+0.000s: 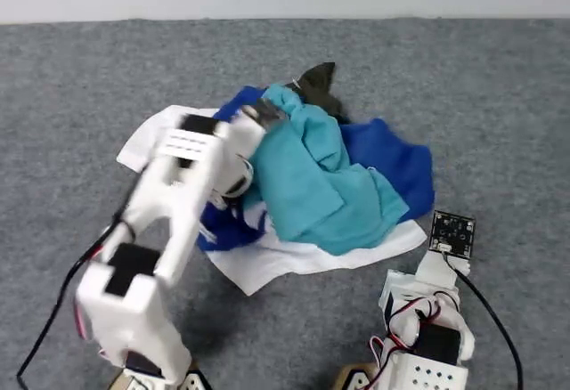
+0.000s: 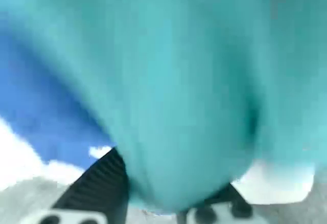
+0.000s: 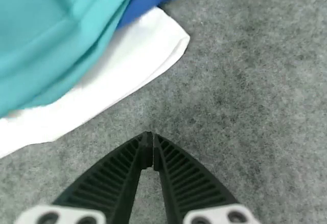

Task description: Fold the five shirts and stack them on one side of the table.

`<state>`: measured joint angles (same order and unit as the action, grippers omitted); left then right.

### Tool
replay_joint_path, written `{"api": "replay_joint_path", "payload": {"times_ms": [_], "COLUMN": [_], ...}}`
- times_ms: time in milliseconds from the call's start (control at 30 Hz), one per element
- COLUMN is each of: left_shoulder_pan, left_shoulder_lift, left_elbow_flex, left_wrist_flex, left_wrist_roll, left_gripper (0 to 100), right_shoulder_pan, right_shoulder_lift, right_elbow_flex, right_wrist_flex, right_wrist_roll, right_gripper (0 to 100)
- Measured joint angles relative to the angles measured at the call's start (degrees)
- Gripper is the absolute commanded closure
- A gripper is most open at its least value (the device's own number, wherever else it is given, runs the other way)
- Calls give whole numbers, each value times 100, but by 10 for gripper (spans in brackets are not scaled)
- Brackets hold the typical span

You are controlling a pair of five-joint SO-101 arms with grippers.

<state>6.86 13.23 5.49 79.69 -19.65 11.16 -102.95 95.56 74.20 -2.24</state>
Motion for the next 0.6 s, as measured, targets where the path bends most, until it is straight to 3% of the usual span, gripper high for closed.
{"api": "replay_joint_path", "payload": {"times_ms": [400,600], "left_shoulder_pan": [-2251,-3807], "left_shoulder_lift": [-2884,-3745], "left_elbow_flex": [0,0], "left_wrist_flex": [-79,-695], "left_wrist_roll": [264,264], "left_gripper": [987,987], "right_shoulder_pan": [0,0], "right_shoulder_lift": [0,0], "right_elbow_flex": [0,0], "right_wrist_flex": [0,0], "right_wrist_roll": [0,0], "right_gripper": [989,989]}}
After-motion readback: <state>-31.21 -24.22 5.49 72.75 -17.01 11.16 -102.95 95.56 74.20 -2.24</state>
